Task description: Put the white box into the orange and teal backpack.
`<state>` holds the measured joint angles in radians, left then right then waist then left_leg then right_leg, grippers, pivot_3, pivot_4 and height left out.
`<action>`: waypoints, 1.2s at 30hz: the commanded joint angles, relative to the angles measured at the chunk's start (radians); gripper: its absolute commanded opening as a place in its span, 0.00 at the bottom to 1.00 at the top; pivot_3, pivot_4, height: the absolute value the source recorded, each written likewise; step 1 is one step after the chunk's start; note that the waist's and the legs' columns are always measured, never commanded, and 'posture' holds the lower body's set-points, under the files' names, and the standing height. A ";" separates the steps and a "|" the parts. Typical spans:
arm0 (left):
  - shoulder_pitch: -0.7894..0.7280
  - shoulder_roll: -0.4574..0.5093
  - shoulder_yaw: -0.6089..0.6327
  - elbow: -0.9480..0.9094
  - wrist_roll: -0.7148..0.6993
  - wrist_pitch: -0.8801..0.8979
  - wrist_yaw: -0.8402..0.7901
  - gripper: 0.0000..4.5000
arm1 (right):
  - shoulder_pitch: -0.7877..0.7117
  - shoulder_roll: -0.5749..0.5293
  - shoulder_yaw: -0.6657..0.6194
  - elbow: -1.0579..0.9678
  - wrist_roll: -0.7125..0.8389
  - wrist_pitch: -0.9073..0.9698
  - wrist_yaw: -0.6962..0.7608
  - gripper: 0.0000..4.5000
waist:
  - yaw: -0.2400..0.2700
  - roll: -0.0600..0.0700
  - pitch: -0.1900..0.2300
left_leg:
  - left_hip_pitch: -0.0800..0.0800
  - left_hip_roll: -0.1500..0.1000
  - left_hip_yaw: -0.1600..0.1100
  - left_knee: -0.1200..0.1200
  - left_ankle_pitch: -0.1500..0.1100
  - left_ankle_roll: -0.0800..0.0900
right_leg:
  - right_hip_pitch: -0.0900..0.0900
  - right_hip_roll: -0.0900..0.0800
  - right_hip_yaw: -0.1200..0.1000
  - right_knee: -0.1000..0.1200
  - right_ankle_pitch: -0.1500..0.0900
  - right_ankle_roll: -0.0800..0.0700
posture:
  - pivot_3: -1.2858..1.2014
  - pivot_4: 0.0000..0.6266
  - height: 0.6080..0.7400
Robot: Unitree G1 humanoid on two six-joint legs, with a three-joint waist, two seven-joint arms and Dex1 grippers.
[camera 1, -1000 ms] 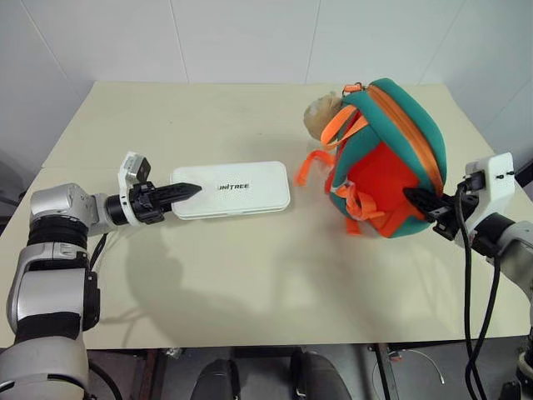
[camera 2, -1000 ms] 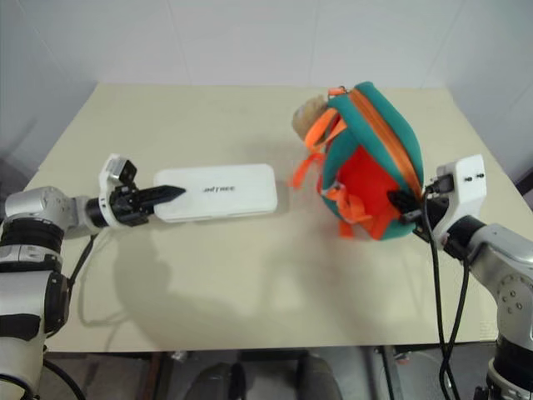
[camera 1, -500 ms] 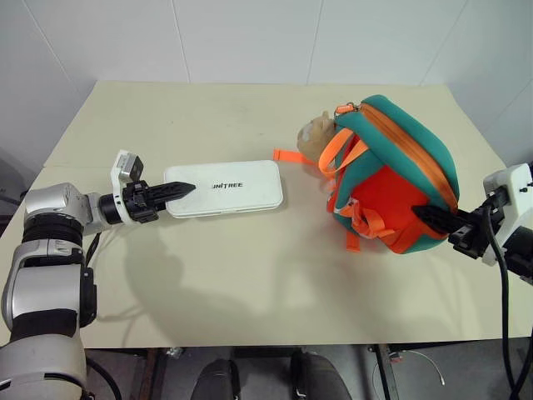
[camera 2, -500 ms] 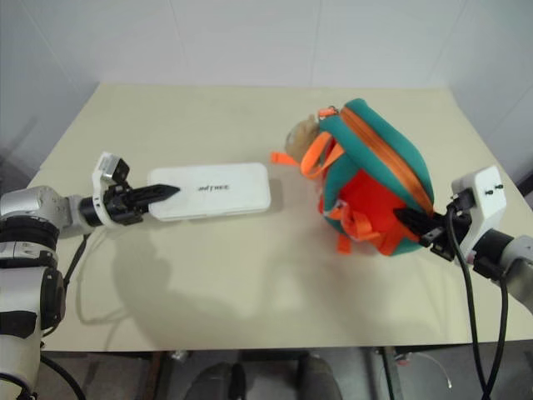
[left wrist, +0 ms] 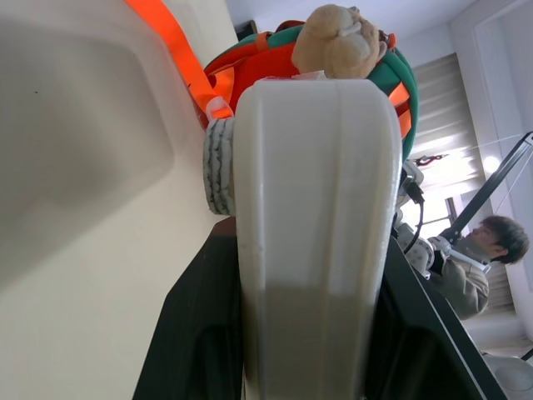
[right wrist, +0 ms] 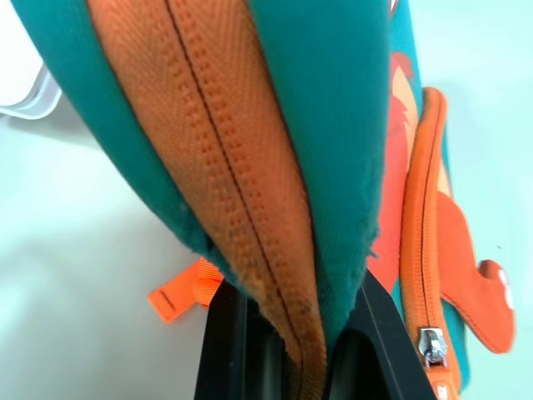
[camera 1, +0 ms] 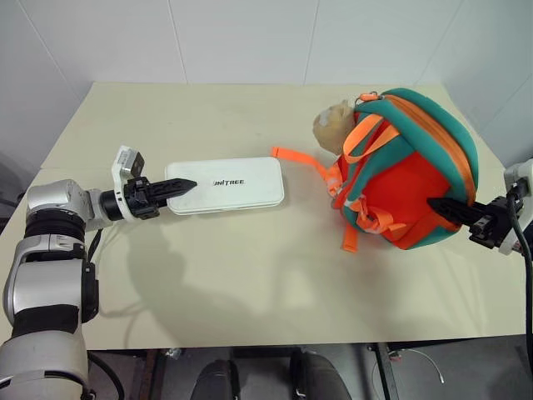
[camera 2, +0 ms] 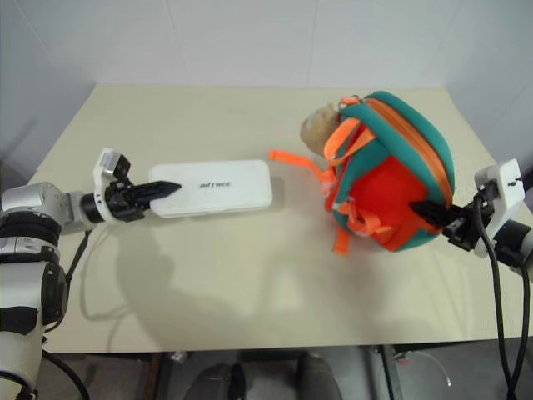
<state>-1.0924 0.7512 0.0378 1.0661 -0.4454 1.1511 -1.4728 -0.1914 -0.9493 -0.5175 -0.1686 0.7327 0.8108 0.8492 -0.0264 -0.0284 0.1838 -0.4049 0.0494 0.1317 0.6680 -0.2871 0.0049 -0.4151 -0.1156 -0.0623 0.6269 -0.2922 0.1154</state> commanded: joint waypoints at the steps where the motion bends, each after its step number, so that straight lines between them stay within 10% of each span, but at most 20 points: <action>1: -0.029 0.021 0.021 -0.004 0.003 -0.007 -0.029 0.29 | 0.062 -0.043 -0.030 -0.079 0.035 0.010 0.079 0.11 | 0.002 0.000 0.000 | 0.000 0.000 0.000 0.000 0.000 0.000 | 0.000 0.000 0.000 0.000 0.000 0.000 | 0.52 0.24 1.00; 11: -0.046 0.003 0.024 0.015 0.020 -0.023 -0.027 0.29 | 0.127 -0.069 -0.016 -0.083 -0.001 -0.034 0.110 0.11 | 0.024 0.000 0.000 | 0.000 0.000 -0.001 0.002 0.000 0.001 | 0.001 0.000 0.000 -0.001 0.000 0.000 | 0.52 0.24 1.00; 22: -0.070 -0.010 0.021 0.046 0.035 -0.046 -0.032 0.29 | 0.126 -0.070 -0.077 -0.070 -0.006 -0.040 0.092 0.99 | 0.024 0.000 0.000 | 0.000 0.000 -0.002 0.006 -0.001 0.001 | 0.001 0.000 0.000 0.000 0.000 0.000 | 0.52 0.24 1.00; 36: -0.107 -0.064 0.034 0.111 0.069 -0.105 -0.027 0.29 | 0.390 -0.161 -0.291 -0.343 -0.043 0.132 0.103 0.99 | 0.031 -0.001 0.000 | -0.002 0.000 -0.002 0.006 -0.003 0.002 | 0.002 0.000 -0.002 -0.001 0.000 0.000 | 0.52 0.24 1.00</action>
<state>-1.1632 0.6821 0.0409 1.1787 -0.3773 1.0598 -1.4805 0.1823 -1.0936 -0.7569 -0.4659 0.6991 0.9179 0.9365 0.0046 -0.0293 0.1840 -0.4067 0.0493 0.1292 0.6738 -0.2897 0.0071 -0.4135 -0.1159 -0.0640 0.6259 -0.2921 0.1155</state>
